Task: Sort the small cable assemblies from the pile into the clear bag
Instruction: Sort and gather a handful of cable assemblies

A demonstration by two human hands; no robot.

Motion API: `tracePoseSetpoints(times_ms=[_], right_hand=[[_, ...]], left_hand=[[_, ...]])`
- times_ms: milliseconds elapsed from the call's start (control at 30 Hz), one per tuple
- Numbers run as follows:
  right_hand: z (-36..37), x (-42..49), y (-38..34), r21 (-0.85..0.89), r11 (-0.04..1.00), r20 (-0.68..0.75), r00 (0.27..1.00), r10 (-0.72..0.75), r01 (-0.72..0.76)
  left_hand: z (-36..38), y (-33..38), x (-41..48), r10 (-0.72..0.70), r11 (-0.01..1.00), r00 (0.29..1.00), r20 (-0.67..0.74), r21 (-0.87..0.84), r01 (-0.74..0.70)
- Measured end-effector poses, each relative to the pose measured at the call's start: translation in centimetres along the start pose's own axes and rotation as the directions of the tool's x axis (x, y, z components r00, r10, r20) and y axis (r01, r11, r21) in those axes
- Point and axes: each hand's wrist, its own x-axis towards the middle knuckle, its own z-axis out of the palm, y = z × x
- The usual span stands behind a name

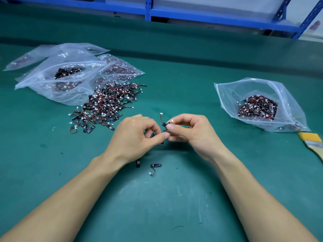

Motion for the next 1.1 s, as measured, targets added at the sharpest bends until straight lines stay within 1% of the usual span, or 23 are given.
tracePoseSetpoints(times_ms=[133, 300, 500, 800, 1000, 1100], right_hand=[[-0.2, -0.1, -0.3, 0.022, 1.0, 0.012, 1.0, 0.015, -0.015], [-0.8, 0.0, -0.8, -0.004, 1.0, -0.02, 1.0, 0.024, -0.024], [-1.6, -0.1, -0.9, 0.004, 0.999, 0.043, 0.998, 0.037, -0.037], [-3.3, 0.0, -1.6, 0.019, 0.999, 0.057, 0.998, 0.034, -0.035], [-3.9, -0.1, -1.7, -0.007, 0.998, 0.117, 0.991, 0.064, -0.063], [-4.1, -0.1, -1.8, -0.005, 0.998, 0.101, 0.993, 0.059, -0.059]], left_hand=[[-0.1, -0.1, 0.1, 0.019, 1.0, 1.0, 0.019, -0.004, -0.018], [0.0, 0.0, 0.1, 0.029, 0.999, 0.999, 0.042, -0.045, -0.027], [0.1, -0.1, -0.1, 0.026, 0.998, 0.999, 0.041, -0.059, -0.023], [0.2, 0.2, -0.2, 0.039, 0.997, 0.997, 0.063, -0.068, -0.035], [0.1, 0.2, -0.2, 0.045, 0.997, 0.997, 0.069, -0.072, -0.04], [0.1, 0.2, -0.2, 0.054, 0.996, 0.995, 0.078, -0.07, -0.048]])
